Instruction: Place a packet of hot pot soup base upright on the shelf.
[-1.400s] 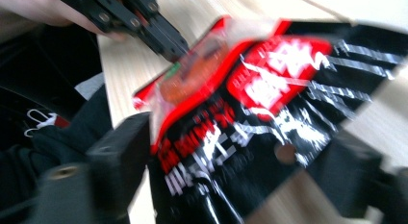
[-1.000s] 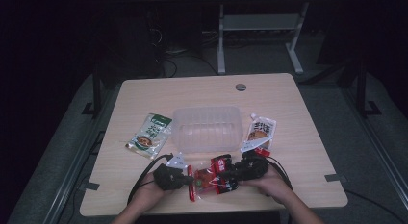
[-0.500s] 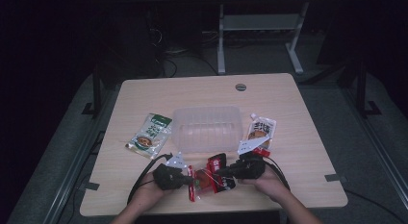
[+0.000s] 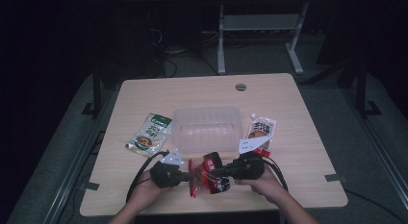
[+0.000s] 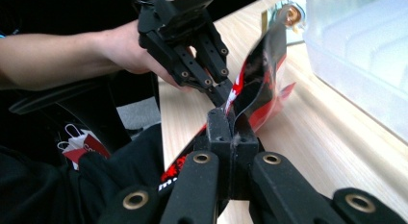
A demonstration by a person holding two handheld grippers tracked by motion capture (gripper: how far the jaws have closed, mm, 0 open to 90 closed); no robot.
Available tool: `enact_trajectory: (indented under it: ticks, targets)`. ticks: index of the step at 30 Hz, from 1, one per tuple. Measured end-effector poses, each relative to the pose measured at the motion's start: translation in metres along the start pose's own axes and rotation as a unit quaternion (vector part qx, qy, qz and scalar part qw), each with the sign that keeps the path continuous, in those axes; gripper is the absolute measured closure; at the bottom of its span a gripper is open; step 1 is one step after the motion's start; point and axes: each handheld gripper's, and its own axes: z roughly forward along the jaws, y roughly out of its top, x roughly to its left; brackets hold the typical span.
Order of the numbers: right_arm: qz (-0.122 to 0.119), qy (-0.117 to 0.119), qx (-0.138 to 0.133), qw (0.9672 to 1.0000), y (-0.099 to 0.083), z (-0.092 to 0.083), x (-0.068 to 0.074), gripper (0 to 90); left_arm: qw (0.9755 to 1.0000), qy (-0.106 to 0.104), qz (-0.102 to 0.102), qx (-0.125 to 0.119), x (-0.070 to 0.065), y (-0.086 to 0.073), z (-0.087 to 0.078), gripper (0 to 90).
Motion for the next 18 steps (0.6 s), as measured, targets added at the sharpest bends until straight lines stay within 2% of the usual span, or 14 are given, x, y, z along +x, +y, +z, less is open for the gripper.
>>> enact_trajectory:
  ticks: [1,3,9,12,14,18]
  targets:
    - [0.0,0.006,-0.008,1.0,0.002,0.0,0.002,90.0,1.0,-0.003,0.001,-0.008,0.0,0.001,-0.002,90.0]
    - [-0.003,0.01,-0.011,0.9999,0.004,0.002,0.005,90.0,1.0,-0.004,0.005,-0.007,0.0,0.002,-0.003,90.0]
    - [-0.011,0.022,-0.01,0.9997,0.007,0.007,0.011,90.0,0.9994,-0.016,0.019,-0.025,-0.008,0.008,-0.005,90.0]
    - [-0.015,0.028,-0.014,0.9994,0.009,0.008,0.013,90.0,0.9989,-0.023,0.017,-0.037,-0.01,0.009,-0.006,90.0]
    - [-0.015,0.028,-0.016,0.9994,0.009,0.007,0.013,90.0,0.9983,-0.032,0.02,-0.044,-0.012,0.01,-0.007,90.0]
    - [-0.019,0.018,-0.024,0.9994,0.01,0.002,0.014,90.0,0.9979,-0.032,0.031,-0.047,-0.015,0.011,-0.01,89.9]
